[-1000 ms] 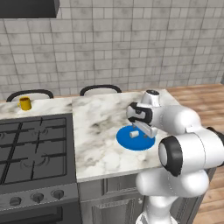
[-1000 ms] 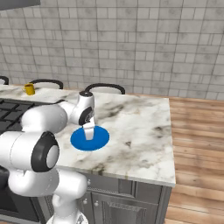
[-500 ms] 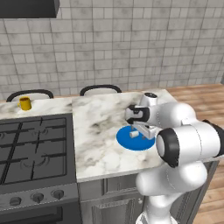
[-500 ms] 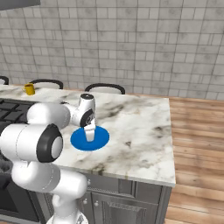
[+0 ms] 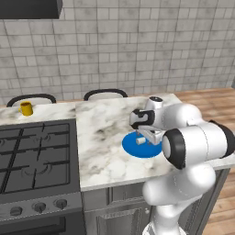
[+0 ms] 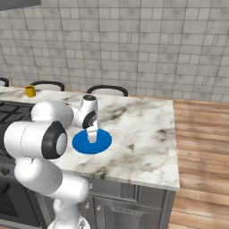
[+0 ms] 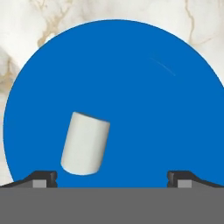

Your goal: Pick up the marshmallow and place it in the cup of hot chocolate on the dining counter.

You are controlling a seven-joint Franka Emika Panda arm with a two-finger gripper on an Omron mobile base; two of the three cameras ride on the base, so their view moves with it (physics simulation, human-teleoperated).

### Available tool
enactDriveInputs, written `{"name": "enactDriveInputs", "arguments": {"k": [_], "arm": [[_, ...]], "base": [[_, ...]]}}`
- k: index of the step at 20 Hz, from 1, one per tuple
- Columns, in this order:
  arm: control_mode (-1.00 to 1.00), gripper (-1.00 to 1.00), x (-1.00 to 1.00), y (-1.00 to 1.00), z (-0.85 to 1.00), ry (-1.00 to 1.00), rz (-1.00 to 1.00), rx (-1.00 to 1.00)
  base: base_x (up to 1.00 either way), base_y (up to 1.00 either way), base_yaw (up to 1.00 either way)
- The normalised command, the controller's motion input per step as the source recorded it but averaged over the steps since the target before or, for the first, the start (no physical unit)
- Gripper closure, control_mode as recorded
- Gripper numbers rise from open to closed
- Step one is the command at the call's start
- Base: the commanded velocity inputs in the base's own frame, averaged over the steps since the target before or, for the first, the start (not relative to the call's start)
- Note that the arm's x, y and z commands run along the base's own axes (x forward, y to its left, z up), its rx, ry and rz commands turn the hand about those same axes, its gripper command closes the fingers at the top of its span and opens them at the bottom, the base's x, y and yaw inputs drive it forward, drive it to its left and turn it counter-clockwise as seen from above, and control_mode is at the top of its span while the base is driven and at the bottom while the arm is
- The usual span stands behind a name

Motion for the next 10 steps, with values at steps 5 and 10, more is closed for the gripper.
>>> {"name": "enactDriveInputs", "arguments": {"k": [5, 10], "arm": [[-1.00, -1.00, 0.05, 0.02, -0.19, 0.00, 0.00, 0.00], [-1.00, -1.00, 0.21, 0.04, -0.15, 0.00, 0.00, 0.00]], "base": [[0.00, 0.00, 0.00], [0.00, 0.00, 0.00]]}}
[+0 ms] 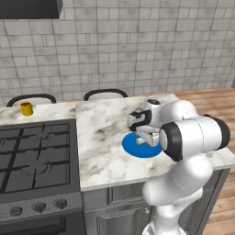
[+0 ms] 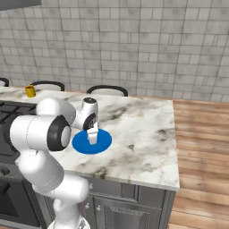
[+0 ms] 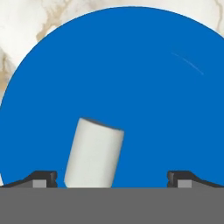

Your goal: Pick up the marshmallow and place it in the cup of hot chocolate on the dining counter.

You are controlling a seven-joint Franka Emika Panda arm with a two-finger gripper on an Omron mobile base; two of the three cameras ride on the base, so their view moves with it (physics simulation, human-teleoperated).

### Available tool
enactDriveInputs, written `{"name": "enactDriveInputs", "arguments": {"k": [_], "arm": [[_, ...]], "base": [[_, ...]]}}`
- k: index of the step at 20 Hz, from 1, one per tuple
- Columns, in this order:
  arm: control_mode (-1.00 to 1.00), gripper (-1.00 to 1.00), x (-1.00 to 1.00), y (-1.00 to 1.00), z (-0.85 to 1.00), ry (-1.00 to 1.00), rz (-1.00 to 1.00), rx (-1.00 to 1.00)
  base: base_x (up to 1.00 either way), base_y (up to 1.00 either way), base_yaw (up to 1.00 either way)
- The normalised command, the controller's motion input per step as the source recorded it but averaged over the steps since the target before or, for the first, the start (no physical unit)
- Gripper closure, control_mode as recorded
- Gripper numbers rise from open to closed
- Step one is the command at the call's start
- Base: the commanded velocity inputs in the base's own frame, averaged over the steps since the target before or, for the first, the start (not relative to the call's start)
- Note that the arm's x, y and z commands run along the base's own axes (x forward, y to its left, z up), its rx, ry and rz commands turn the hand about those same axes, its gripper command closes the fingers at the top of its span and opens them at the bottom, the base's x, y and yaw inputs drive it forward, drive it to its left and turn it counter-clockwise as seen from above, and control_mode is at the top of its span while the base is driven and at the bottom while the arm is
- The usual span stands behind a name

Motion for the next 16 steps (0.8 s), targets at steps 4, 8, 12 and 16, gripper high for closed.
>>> {"name": "enactDriveInputs", "arguments": {"k": [4, 8, 12, 16], "arm": [[-1.00, -1.00, 0.10, 0.00, -0.07, 0.00, 0.00, 0.00], [-1.00, -1.00, 0.06, 0.00, -0.06, 0.00, 0.00, 0.00], [-1.00, -1.00, 0.08, 0.00, -0.06, 0.00, 0.00, 0.00], [-1.00, 1.00, 0.11, 0.03, -0.09, 0.00, 0.00, 0.00]], "base": [[0.00, 0.00, 0.00], [0.00, 0.00, 0.00], [0.00, 0.00, 0.00], [0.00, 0.00, 0.00]]}}
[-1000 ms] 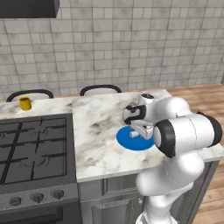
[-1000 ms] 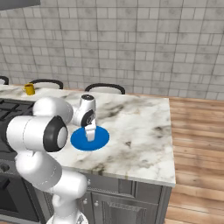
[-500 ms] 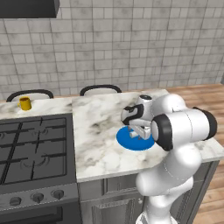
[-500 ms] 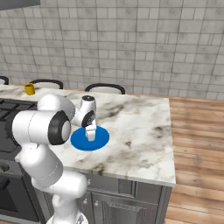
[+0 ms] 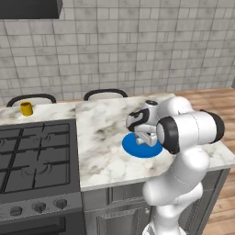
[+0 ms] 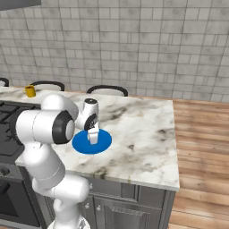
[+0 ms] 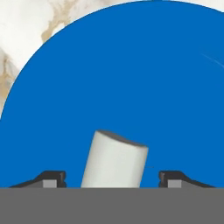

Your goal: Pick up the marshmallow and place it in the cup of hot chocolate on the dining counter.

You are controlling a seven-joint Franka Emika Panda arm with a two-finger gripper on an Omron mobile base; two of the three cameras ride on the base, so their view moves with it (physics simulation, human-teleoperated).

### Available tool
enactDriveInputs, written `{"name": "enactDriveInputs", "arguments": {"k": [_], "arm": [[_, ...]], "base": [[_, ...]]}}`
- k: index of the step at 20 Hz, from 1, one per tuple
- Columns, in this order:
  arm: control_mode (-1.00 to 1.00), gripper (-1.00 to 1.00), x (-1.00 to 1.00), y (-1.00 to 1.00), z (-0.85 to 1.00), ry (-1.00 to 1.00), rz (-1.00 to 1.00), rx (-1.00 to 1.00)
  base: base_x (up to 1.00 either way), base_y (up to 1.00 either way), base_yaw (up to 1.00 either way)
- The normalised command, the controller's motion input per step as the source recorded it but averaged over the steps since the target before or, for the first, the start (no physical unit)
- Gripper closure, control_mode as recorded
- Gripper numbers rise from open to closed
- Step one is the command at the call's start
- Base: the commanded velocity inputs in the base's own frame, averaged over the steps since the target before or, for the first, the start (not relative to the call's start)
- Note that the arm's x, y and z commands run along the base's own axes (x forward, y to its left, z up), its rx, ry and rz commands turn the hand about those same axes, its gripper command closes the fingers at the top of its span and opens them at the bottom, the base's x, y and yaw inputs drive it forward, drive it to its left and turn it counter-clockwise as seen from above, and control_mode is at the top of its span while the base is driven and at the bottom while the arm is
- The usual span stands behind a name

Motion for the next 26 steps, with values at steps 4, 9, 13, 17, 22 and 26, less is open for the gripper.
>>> {"name": "enactDriveInputs", "arguments": {"k": [4, 9, 13, 17, 22, 26], "arm": [[-1.00, 1.00, 0.04, 0.00, 0.00, 0.00, 0.00, 0.00], [-1.00, 1.00, 0.00, 0.00, 0.00, 0.00, 0.00, 0.00], [-1.00, 1.00, 0.00, 0.00, -0.14, 0.00, 0.00, 0.00], [-1.00, 1.00, 0.00, 0.00, -0.42, 0.00, 0.00, 0.00], [-1.00, 1.00, 0.00, 0.00, -0.52, 0.00, 0.00, 0.00], [-1.00, 1.00, 0.00, 0.00, -0.50, 0.00, 0.00, 0.00]], "base": [[0.00, 0.00, 0.00], [0.00, 0.00, 0.00], [0.00, 0.00, 0.00], [0.00, 0.00, 0.00], [0.00, 0.00, 0.00], [0.00, 0.00, 0.00]]}}
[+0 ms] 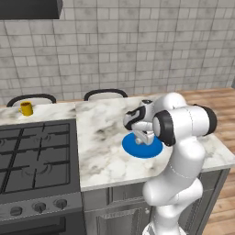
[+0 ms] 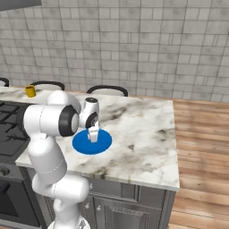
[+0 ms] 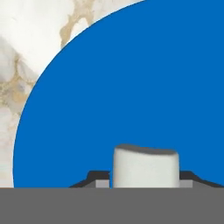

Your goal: Pick up the marshmallow and place it in the cup of hot chocolate on the dining counter.

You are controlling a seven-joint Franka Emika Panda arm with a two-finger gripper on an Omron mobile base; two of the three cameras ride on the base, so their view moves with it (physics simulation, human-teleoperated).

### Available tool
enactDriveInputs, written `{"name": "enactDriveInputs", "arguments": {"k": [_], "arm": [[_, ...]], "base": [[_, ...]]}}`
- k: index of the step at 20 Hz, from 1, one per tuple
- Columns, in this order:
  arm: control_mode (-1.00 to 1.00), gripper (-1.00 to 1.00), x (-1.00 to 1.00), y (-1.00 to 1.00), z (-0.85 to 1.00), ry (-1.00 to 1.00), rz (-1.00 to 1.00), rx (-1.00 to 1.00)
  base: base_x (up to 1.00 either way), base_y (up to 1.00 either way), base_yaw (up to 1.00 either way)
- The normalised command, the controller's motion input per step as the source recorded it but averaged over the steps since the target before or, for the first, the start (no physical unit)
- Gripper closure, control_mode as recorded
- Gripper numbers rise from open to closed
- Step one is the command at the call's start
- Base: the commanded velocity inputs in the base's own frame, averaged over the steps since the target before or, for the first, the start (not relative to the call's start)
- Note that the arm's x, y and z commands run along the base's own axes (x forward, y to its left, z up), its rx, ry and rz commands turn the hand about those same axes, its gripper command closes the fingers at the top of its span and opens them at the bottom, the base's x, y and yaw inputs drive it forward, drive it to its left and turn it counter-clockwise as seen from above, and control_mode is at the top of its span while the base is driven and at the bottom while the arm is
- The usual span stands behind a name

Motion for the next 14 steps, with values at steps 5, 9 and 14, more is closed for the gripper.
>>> {"name": "enactDriveInputs", "arguments": {"k": [5, 9, 14], "arm": [[-1.00, 1.00, -0.08, 0.00, -0.33, 0.00, 0.00, 0.00], [-1.00, 1.00, -0.17, 0.00, 0.19, -0.08, 0.00, 0.04], [-1.00, 1.00, -0.28, 0.00, 0.70, -0.27, 0.00, 0.09]], "base": [[0.00, 0.00, 0.00], [0.00, 0.00, 0.00], [0.00, 0.00, 0.00]]}}
